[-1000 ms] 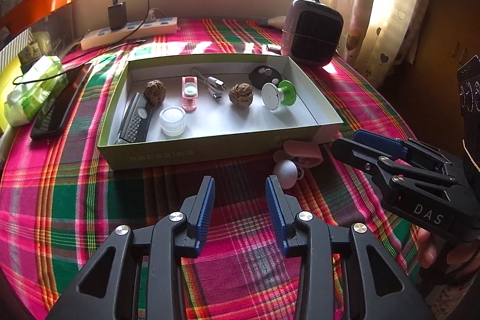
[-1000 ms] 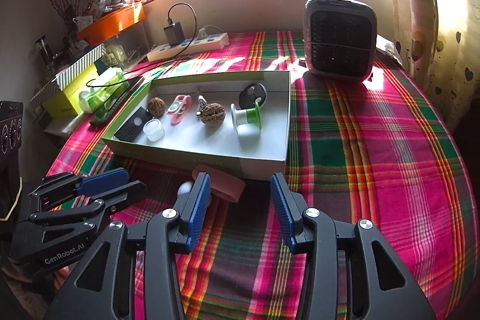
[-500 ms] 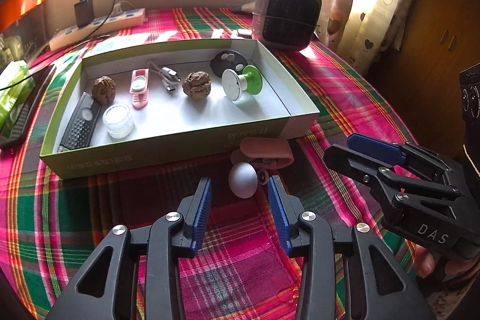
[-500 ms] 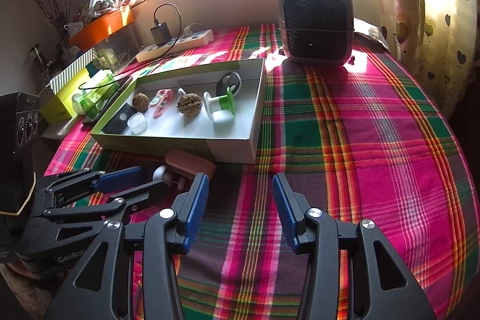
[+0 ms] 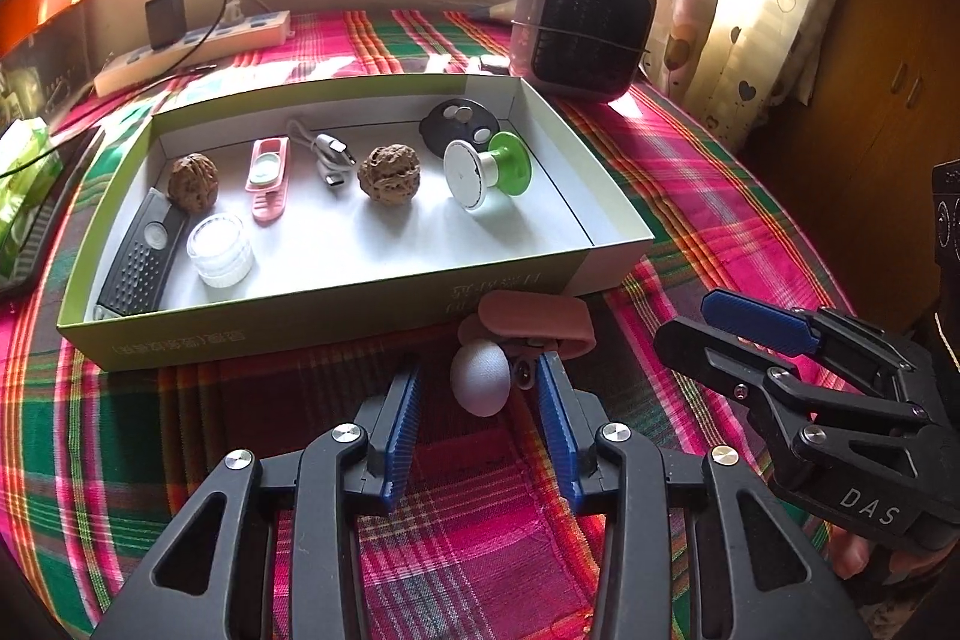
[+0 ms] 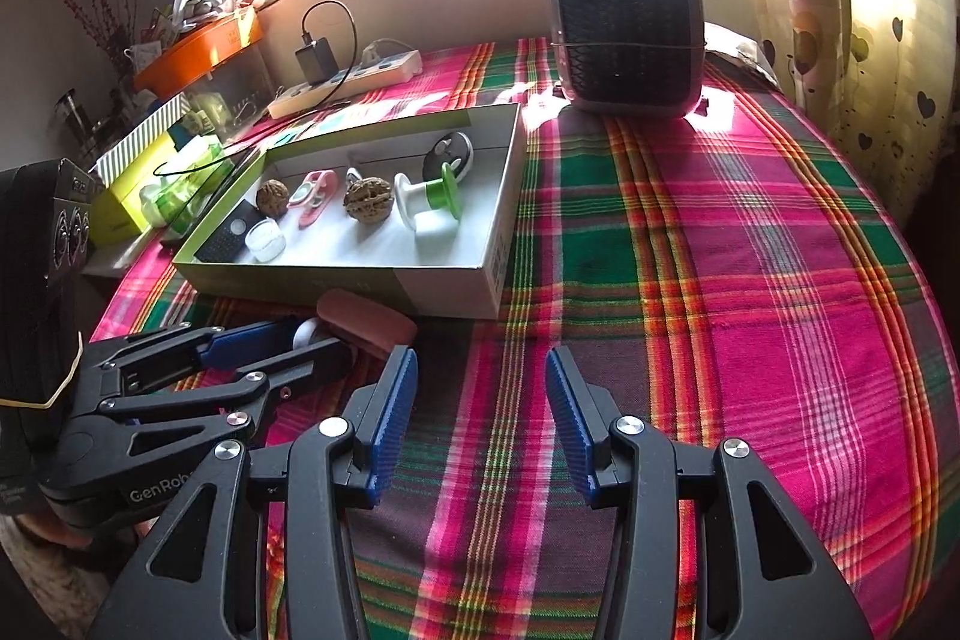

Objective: Organize objects
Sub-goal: 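Grasp the white ball with the left gripper while the right reaches to the pink block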

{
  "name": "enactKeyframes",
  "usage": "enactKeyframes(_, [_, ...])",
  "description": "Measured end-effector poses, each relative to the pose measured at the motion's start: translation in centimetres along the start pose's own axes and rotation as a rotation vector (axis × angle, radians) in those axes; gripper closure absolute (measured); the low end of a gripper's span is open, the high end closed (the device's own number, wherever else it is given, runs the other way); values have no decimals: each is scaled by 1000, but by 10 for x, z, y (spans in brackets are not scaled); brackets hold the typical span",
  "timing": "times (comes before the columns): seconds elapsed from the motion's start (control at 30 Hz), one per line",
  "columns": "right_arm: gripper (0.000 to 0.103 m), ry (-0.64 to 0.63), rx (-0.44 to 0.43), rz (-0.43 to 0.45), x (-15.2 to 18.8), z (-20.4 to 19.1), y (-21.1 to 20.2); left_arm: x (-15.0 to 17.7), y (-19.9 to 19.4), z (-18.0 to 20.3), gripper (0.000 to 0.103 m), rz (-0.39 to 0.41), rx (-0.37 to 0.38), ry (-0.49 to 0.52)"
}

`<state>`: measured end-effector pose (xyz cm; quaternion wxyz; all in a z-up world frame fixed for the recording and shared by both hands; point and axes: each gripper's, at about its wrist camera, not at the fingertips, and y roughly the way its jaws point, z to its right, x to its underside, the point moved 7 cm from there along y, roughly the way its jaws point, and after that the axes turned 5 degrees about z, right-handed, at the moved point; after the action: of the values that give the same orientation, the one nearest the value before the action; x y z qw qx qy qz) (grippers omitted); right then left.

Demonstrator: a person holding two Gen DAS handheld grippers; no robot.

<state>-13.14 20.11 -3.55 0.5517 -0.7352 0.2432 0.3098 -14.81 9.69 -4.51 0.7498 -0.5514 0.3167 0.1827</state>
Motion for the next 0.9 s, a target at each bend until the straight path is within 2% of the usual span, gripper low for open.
enactKeyframes(0.1, [57, -3, -4, -5, 0, -1, 1, 0, 0, 1, 75, 0, 18, -11])
enactKeyframes(0.23, [57, -7, -2, -8, 0, -3, 2, 1, -1, 0, 77, 2, 20, -18])
enactKeyframes(0.3, [57, -5, -4, -11, 0, -3, 3, 1, -2, -2, 83, 3, 14, -22])
enactKeyframes(0.63, [57, -29, -23, -27, 1, -14, 8, 6, -10, -15, 83, 12, 8, -62])
enactKeyframes(0.9, [57, -61, -85, -50, -2, -31, 22, 15, -22, -34, 83, 21, -18, -92])
